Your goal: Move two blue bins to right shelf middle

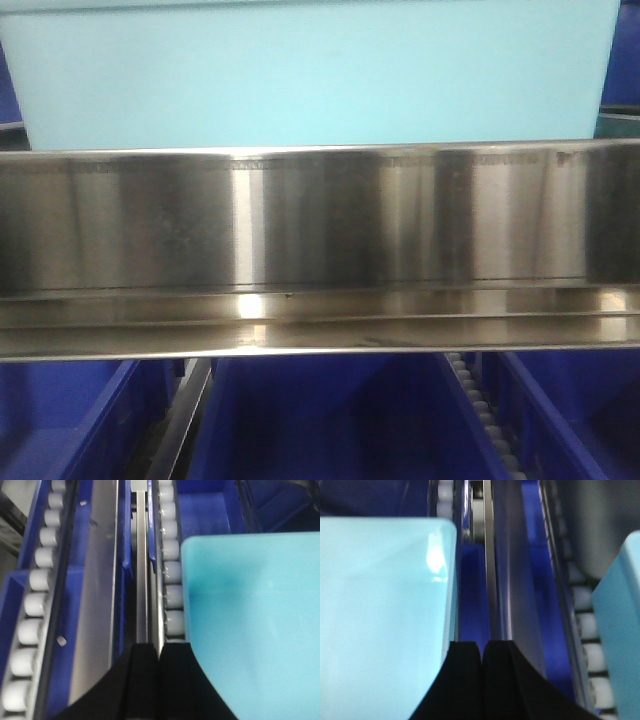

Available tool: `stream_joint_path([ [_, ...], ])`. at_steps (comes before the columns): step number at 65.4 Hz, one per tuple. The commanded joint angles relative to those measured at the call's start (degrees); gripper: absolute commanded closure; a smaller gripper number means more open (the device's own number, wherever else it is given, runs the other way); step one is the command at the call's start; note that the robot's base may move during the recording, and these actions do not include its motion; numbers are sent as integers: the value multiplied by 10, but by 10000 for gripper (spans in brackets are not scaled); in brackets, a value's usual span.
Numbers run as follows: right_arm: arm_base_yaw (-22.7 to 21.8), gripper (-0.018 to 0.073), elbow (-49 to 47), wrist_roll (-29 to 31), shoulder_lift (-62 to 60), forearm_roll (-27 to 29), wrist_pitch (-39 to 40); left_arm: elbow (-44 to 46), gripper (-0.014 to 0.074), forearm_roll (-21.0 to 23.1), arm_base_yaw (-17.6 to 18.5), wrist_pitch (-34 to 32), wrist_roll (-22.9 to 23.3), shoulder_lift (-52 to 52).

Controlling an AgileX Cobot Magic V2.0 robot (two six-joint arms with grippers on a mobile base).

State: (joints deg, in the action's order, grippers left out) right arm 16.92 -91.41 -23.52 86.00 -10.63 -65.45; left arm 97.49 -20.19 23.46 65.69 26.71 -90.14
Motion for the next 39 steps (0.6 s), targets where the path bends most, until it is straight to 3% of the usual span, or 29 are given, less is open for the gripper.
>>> stream_joint_path([
  [1,7,716,-19,-18,15,-10,-25,7,708,-7,4,14,21,-1],
  [12,16,716,-33,-20,38,-10,-40,7,708,-6,4,8,22,-4],
  [22,16,701,-33,-20,41,-10,-41,7,688,21,4,9,22,-18],
  [30,16,490,-33,-20,41,-10,-41,7,536,33,4,10,22,-25],
  [35,16,301,-33,-20,41,-9,-35,5,354,36,4,16,22,-29],
  [39,16,259,-33,-20,42,-2,-34,-1,282,36,4,21,22,-29],
])
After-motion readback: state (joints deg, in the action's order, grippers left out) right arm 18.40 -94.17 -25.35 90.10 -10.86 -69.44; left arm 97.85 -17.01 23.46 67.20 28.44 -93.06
